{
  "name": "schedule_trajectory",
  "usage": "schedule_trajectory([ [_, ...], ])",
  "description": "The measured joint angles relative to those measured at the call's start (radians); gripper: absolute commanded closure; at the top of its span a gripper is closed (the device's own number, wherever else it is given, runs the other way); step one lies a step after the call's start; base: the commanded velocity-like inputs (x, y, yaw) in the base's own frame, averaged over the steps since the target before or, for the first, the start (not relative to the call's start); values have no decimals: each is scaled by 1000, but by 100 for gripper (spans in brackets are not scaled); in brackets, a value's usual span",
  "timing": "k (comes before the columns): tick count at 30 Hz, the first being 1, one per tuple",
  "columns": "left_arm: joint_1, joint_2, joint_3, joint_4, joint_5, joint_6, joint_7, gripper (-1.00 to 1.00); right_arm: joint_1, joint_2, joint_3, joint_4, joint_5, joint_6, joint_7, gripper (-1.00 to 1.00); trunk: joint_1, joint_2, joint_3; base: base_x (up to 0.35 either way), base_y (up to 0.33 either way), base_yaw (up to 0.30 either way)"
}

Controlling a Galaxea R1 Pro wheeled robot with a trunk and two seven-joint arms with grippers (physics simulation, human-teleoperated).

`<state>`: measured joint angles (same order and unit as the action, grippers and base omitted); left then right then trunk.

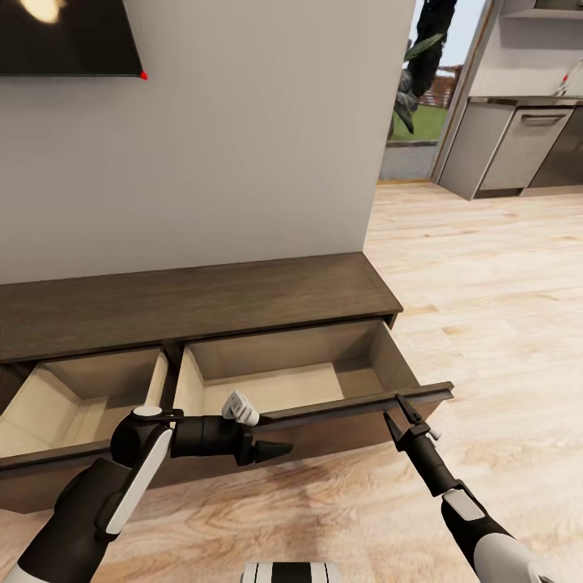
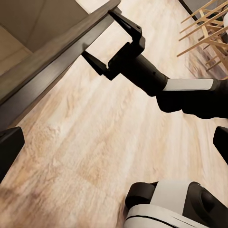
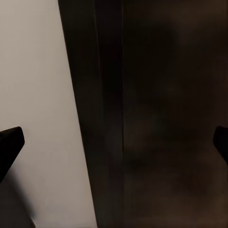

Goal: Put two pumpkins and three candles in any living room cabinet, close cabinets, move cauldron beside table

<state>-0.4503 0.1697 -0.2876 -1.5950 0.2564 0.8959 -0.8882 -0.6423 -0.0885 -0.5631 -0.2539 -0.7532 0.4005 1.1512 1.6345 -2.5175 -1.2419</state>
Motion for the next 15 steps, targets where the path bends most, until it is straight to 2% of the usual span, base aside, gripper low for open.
schedule_trajectory([
  [15, 0, 0, 0, 0, 0, 0, 0, -100, 0, 0, 0, 0, 0, 0, 0, -100, 0, 0, 0, -51, 0, 0],
])
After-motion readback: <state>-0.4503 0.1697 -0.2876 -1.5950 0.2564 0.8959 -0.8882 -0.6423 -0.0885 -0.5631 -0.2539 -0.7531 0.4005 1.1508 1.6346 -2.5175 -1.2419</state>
